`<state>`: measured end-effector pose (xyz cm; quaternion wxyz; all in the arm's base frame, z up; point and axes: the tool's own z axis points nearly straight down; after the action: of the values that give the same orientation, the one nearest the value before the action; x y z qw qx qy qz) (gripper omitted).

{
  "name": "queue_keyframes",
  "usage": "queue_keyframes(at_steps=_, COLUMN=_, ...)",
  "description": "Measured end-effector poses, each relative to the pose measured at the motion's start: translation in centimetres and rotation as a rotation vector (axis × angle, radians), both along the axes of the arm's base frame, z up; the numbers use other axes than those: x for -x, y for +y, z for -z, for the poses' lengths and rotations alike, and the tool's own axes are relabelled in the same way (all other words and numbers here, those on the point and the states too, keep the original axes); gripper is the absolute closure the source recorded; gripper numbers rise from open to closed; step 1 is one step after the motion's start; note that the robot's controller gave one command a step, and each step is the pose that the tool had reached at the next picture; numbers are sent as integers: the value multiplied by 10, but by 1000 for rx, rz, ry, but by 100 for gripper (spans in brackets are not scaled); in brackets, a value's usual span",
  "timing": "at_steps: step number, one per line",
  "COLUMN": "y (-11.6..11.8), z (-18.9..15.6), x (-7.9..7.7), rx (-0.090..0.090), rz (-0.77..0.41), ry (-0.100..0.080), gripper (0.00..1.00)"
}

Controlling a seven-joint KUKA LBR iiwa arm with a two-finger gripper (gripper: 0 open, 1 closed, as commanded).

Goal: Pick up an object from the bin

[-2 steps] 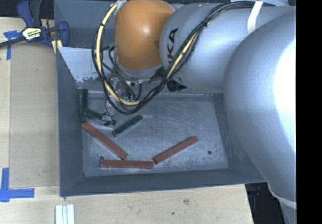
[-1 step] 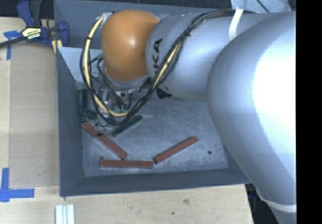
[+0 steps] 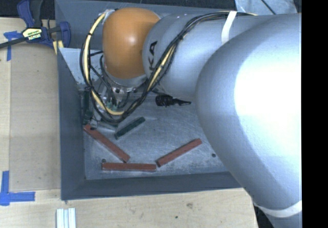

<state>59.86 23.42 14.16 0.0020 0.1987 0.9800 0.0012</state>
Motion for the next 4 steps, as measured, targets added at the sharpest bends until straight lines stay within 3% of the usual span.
queue_keyframes(at_steps=1, y=3, z=42, x=17, rx=2, rz=14, ry=2, gripper=0)
queue_keyframes(at_steps=2, y=12, z=69, x=25, rx=-1, rz=153, ry=3, gripper=100)
queue_keyframes(at_steps=4, y=10, z=64, x=27, rx=1, rz=154, ry=5, gripper=100)
